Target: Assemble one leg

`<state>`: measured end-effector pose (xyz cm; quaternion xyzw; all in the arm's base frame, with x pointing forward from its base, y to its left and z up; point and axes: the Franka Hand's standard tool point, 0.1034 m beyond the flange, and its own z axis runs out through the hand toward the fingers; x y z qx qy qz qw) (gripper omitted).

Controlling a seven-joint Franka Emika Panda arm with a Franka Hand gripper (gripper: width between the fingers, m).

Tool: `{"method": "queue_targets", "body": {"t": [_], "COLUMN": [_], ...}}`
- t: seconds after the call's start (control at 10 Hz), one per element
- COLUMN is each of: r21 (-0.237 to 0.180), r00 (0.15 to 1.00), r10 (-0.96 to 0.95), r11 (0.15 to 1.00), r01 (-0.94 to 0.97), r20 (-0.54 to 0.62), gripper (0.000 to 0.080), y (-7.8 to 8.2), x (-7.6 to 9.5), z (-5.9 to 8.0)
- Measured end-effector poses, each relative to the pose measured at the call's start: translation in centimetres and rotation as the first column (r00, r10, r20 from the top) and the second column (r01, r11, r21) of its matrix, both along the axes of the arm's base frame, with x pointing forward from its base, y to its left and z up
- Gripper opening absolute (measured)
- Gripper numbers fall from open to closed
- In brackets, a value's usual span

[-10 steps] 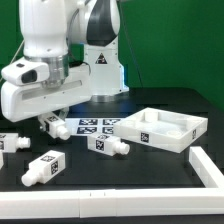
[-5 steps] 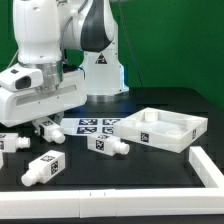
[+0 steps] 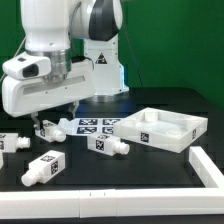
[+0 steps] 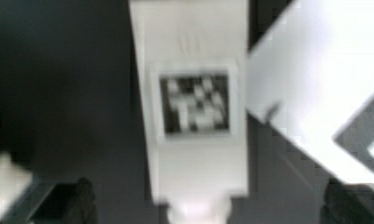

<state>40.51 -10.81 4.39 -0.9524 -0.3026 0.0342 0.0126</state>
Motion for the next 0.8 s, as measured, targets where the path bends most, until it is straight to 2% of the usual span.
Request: {"method": "queue_targets", "body": {"t": [0.2,0.3,0.4,0.5,0.6,0.8], "r21": [-0.005,-0.007,-0.006,-0.005,-0.005,-0.005], "r00": [0.999,0.997,0.993,0.993,0.994,0.995], "r10": [-0.042,-0.079,-0.116,-0.114,-0.099,-0.080], "r11": [0.999,0.997,0.993,0.993,0.995,0.997], "r01": [0.042,0.079,0.117,0.114,0.100,0.080], "r20": [0.019,0.028,0.034,0.042,0.046,0.052], "gripper": [0.0646,0.0649,0.0649,0.0649,0.0649,0.0649], "y": [3.1,4.8,7.2,9.3,10.2,10.0], "x": [3.2,4.6,5.7,5.9,5.8,4.9], "z": [0.9,0.6,0.3,0.0,-0.7,-2.2]}}
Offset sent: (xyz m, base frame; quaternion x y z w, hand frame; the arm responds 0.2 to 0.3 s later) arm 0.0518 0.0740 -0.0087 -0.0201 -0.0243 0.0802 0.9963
